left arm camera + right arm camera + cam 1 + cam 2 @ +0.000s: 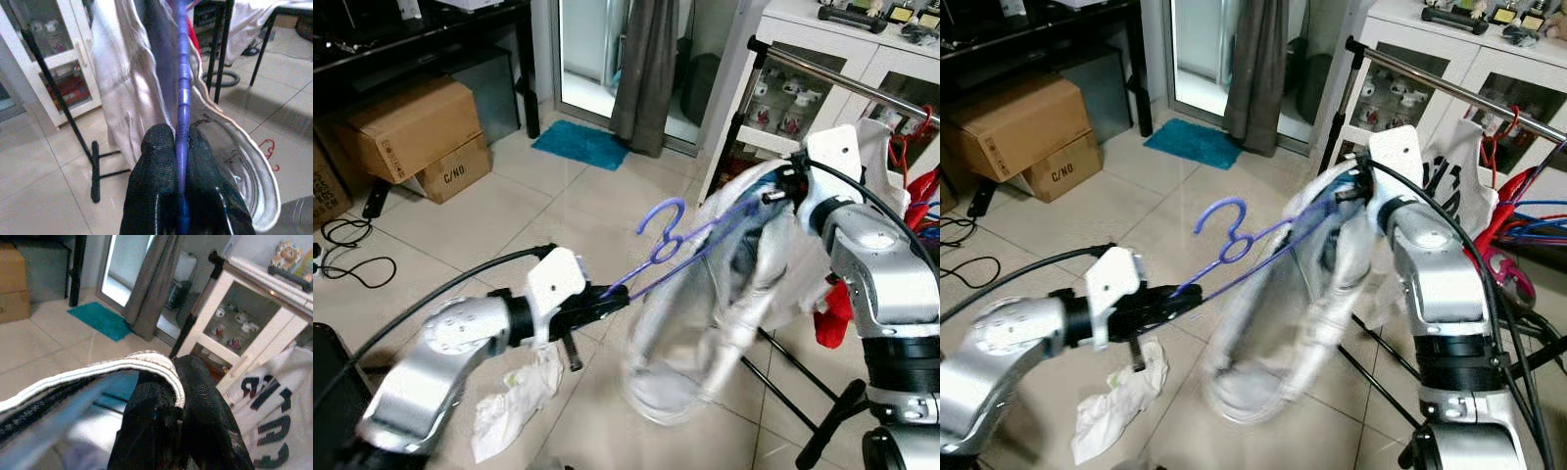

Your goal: Hang hanger

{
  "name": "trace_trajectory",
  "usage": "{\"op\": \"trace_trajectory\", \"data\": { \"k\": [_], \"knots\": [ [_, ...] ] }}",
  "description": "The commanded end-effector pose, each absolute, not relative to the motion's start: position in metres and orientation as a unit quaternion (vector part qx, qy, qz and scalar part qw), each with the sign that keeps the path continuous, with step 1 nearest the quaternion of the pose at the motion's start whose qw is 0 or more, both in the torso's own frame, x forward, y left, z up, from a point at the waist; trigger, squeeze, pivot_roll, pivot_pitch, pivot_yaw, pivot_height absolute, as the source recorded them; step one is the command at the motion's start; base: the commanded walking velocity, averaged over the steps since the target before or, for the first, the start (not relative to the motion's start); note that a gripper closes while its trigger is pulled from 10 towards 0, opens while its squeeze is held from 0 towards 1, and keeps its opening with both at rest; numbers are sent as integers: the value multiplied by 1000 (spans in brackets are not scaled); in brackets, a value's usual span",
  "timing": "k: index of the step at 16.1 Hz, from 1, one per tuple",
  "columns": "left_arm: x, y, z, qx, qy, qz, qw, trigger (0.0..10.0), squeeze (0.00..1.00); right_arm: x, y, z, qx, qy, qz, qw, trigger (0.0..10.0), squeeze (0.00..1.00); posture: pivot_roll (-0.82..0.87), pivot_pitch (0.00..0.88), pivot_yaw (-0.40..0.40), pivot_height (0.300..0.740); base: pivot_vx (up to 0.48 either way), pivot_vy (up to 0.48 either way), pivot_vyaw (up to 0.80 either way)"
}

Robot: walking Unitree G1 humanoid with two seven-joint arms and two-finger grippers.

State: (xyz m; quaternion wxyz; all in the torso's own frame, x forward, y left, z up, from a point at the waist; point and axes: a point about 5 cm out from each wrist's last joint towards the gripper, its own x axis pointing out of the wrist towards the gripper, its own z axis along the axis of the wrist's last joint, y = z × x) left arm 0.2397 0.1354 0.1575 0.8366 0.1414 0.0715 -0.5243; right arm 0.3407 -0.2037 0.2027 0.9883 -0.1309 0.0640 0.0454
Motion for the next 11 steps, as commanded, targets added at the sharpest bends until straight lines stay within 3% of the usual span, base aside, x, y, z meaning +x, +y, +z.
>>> {"op": "trace_trajectory", "data": {
  "k": [1,3,7,11],
  "knots": [
    [230,132,170,140,52,-548,823,0,0,344,-221,205,-130,58,21,990,0,0,77,0,-118,740,0,0,0],
    [217,133,177,134,57,-572,808,0,0,346,-237,190,-110,84,4,990,0,0,78,0,-114,740,0,0,0],
    [222,139,183,146,58,-561,813,0,0,346,-249,179,-79,101,-3,992,0,0,72,0,-99,740,0,0,0],
    [213,151,184,132,93,-573,803,0,0,336,-264,158,46,118,0,992,0,0,64,0,-87,740,0,0,0]
  ]
}}
